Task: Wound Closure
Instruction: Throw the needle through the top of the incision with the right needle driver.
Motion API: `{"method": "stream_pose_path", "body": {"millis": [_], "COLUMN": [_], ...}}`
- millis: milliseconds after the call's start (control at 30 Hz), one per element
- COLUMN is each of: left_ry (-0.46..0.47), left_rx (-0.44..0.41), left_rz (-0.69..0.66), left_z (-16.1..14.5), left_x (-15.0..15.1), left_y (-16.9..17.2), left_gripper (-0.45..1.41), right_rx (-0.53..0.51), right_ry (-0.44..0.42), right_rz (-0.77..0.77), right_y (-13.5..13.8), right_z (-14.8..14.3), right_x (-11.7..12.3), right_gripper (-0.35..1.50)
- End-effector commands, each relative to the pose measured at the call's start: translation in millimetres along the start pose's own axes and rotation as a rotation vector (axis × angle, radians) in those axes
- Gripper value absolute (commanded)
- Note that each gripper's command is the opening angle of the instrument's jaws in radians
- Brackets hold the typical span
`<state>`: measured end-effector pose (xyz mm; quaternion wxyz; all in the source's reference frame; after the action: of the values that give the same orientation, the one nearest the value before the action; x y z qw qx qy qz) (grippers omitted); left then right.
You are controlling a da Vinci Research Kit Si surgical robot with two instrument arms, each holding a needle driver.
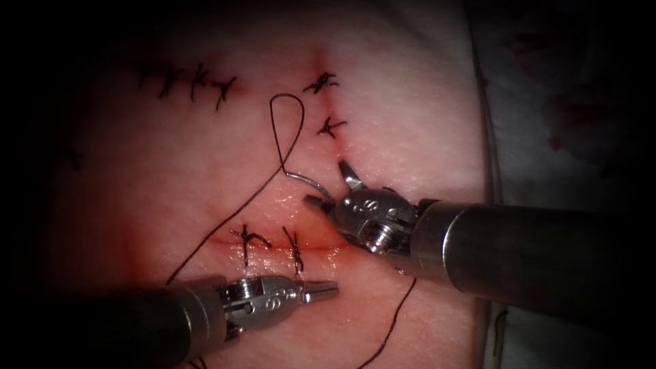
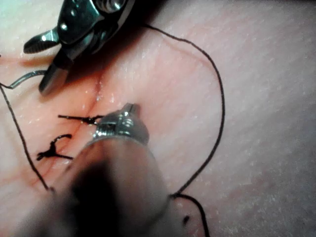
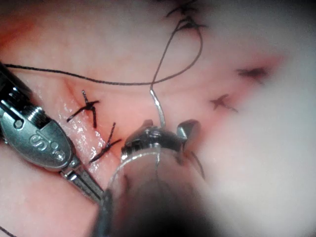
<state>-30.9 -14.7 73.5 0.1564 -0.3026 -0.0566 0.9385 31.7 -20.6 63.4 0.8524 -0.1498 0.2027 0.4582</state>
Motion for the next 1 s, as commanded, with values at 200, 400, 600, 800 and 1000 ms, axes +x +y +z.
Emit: {"method": "stream_pose_path", "body": {"millis": [200, 400, 600, 800, 1000], "left_ry": [0.002, 0.002, 0.002, 0.016, 0.031], "left_rx": [-0.002, -0.003, -0.008, -0.001, 0.005], "left_rz": [0.001, -0.001, -0.008, -0.018, -0.032], "left_z": [0.7, 0.7, 0.3, -0.1, -0.9], "left_x": [0.0, 0.2, 0.7, 1.3, 2.5], "left_y": [0.0, -0.1, -0.7, -1.0, -1.0], "left_gripper": [-0.45, -0.45, -0.40, -0.38, -0.37], "right_rx": [-0.016, -0.038, 0.265, 0.547, 0.765], "right_ry": [0.002, -0.013, 0.145, 0.410, 0.548], "right_rz": [-0.046, -0.049, -0.047, -0.152, -0.021], "right_y": [-2.0, -1.9, -0.5, 4.6, 7.6], "right_z": [1.9, 1.6, 0.3, -0.9, 0.8], "right_x": [0.9, 0.9, 1.1, 1.9, 2.0], "right_gripper": [-0.35, -0.35, -0.35, -0.35, -0.35]}}
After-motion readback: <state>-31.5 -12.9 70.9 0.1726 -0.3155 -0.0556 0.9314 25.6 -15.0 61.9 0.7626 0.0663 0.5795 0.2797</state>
